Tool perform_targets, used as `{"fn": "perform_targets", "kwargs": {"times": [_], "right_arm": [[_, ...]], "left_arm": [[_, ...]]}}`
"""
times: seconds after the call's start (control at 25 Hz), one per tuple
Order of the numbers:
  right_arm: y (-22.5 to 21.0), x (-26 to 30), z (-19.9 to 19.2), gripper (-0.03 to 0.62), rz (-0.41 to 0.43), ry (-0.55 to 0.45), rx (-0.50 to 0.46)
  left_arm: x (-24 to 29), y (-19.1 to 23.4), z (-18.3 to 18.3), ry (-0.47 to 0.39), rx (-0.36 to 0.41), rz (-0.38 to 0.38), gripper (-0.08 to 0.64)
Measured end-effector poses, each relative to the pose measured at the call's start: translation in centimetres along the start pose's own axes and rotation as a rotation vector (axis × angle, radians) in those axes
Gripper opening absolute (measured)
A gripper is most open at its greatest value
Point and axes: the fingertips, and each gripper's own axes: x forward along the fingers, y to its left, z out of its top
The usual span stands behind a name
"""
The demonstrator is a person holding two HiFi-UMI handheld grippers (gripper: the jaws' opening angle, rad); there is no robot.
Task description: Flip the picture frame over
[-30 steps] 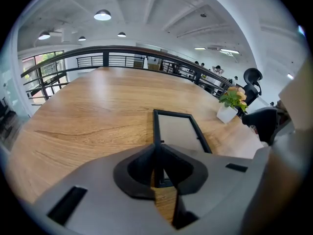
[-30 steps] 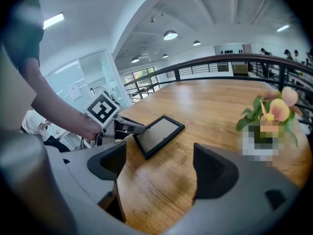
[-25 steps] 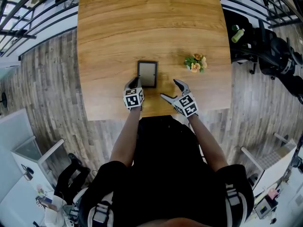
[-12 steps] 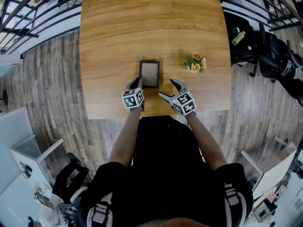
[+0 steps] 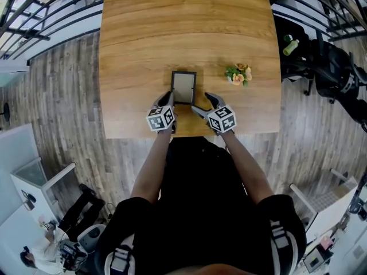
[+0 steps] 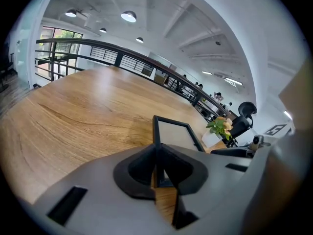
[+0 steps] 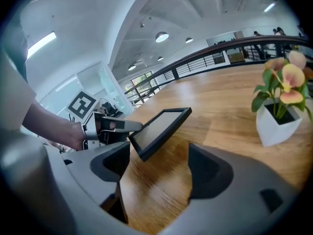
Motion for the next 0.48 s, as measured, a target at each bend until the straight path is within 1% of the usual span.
{"fn": "perform_targets", "kwargs": {"times": [0.12, 0.2, 0.28, 0.32, 0.48], "right_arm": [[-0.1, -0.2, 0.2, 0.37, 0.022, -0.027, 0.055], [0.4, -0.3, 0.4, 0.321, 0.083, -0.054, 0.139], [1.2, -0.2, 0.7, 0.301, 0.159, -0.082, 0.242], [1.5, -0.2, 0.7, 0.294, 0.183, -0.091, 0.275], [2.1, -0.5, 0.4, 0.287, 0.225, -0.095, 0.325]], "left_arm": [[-0.8, -0.6, 0.4, -0.024, 0.007, -0.008, 0.055], [-1.3, -1.0, 0.5, -0.038, 0.01, -0.012, 0.055], [-1.8, -1.4, 0.5, -0.05, 0.012, -0.017, 0.055], [-2.1, -1.6, 0.4, -0.055, 0.014, -0.019, 0.055], [-3.0, -2.8, 0.1, -0.077, 0.014, -0.027, 0.055]]}}
